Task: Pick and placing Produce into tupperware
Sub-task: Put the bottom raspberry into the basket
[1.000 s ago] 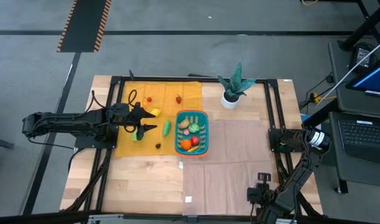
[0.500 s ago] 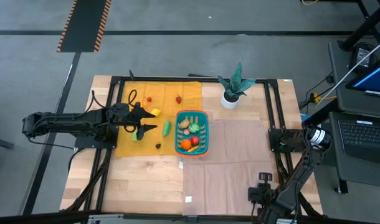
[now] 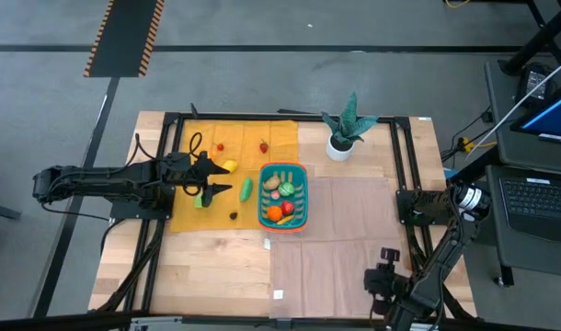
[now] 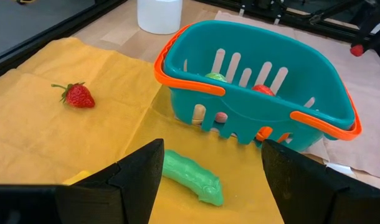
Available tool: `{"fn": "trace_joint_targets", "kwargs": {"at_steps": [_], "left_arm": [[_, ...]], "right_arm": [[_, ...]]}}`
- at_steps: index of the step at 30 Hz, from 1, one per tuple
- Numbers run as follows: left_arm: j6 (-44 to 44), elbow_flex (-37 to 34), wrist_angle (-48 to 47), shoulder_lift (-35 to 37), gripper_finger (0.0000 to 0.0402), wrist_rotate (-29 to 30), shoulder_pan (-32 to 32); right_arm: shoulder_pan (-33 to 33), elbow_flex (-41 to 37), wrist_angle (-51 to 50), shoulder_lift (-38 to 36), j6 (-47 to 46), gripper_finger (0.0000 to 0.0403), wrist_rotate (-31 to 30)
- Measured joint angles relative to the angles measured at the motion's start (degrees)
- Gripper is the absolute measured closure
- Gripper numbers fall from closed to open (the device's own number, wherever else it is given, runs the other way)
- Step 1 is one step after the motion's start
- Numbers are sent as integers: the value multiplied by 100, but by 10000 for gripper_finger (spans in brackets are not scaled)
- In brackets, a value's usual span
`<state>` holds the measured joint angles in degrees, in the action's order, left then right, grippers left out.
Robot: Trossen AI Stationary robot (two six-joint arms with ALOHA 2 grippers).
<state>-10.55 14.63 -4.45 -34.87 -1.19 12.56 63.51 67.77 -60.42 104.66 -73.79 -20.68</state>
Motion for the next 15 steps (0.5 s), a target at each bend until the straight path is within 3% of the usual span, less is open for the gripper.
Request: {"fn": "trace_joint_targets", "kwargs": {"at_steps": [7,15], "left_arm": [[42,0,0,2,140,0,1],[59,0,-2,2,140,0,0]], "right_arm": [[50,-3,-265,-8,-1446,312,-2131],[50,-383,108,-9,-2659,312,-3639]]}}
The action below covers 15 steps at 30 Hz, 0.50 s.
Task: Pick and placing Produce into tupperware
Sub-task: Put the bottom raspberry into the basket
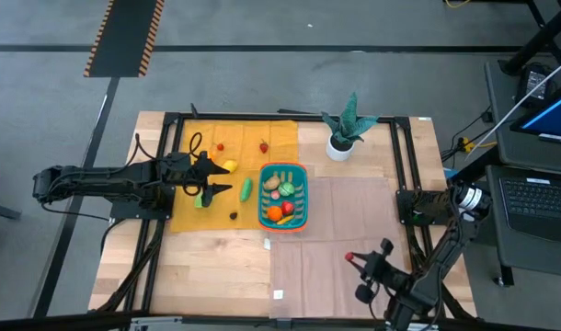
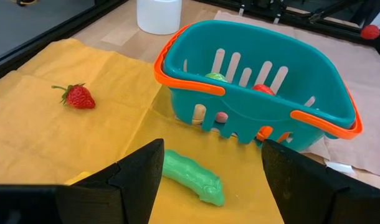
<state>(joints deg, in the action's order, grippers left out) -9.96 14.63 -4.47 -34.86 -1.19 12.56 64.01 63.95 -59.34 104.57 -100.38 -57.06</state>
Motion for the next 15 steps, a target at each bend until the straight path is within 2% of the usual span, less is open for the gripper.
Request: {"fn": "trace_joint_targets", "kwargs": {"at_steps": [8,15], "left_arm": [[168,0,-1,-1,140,-2,0],[168,0,-2,0,140,-2,0]], "right_arm": [[-52,-702,1016,0,-140,312,-1358],[-223,-915,1201,0,-110,312,-1981]]}}
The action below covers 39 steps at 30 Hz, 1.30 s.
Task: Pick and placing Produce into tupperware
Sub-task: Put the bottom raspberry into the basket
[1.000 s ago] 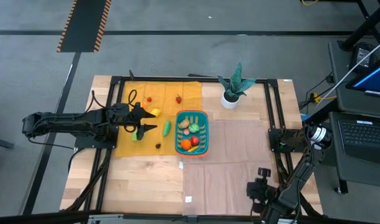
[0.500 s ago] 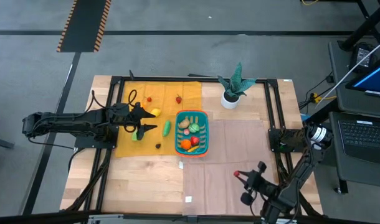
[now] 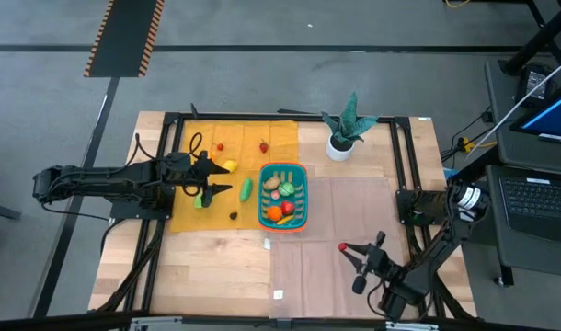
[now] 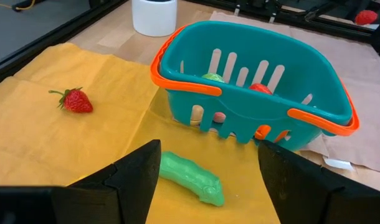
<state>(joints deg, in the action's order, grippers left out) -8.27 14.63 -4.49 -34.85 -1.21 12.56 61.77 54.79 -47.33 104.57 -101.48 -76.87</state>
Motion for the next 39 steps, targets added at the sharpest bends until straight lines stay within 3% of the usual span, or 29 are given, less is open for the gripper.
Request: {"fn": "trace_joint_targets", "kwargs": {"at_steps": [8,16,21,26,33,39], "left_arm": [[-2,0,4,-2,140,0,0],[-4,0,4,-1,140,0,0],[120,0,3,-1,140,0,0],[386,0,-7,-2,140,0,0],[437,0,-146,0,140,0,0],[439,0,-362,0,140,0,0]], "right_arm": [[-559,-87,93,0,71,319,-1],[-1166,233,112,-14,893,327,-20],[-1643,505,165,-24,1485,356,-10],[-2110,661,200,-24,1516,397,15],[-2348,1091,236,-24,2324,382,405],[-2465,1405,244,-24,3102,393,620]]}}
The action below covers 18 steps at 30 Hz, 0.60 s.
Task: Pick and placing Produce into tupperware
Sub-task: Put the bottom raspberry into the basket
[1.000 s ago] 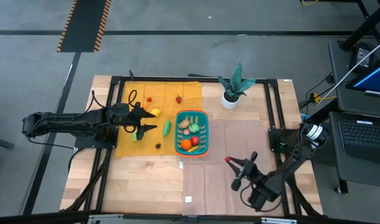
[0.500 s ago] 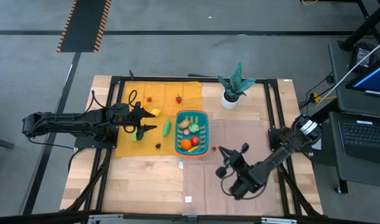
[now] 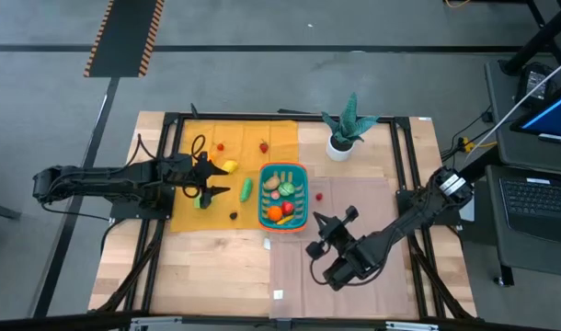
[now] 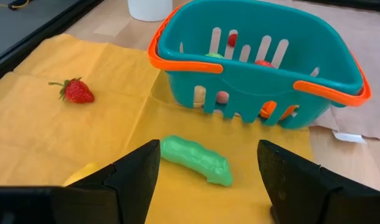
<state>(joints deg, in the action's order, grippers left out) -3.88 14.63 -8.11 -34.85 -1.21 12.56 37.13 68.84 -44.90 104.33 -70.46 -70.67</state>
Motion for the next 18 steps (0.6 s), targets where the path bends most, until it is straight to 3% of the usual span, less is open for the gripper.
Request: {"fn": "trace_joint_targets", "kwargs": {"at_steps": [3,7,10,12,18], "left_arm": [[0,0,-52,0,140,0,0],[134,0,-49,0,140,-1,0],[364,0,-42,0,140,-194,0],[449,0,-23,0,140,-408,0],[454,0,-23,0,140,-758,0]], "right_arm": [[-84,11,-18,0,46,396,681],[-287,11,-28,-29,208,395,2486],[-526,164,-15,-42,867,393,3625],[-684,297,3,-42,1376,393,3759],[-1263,638,-159,-46,2113,392,3279]]}}
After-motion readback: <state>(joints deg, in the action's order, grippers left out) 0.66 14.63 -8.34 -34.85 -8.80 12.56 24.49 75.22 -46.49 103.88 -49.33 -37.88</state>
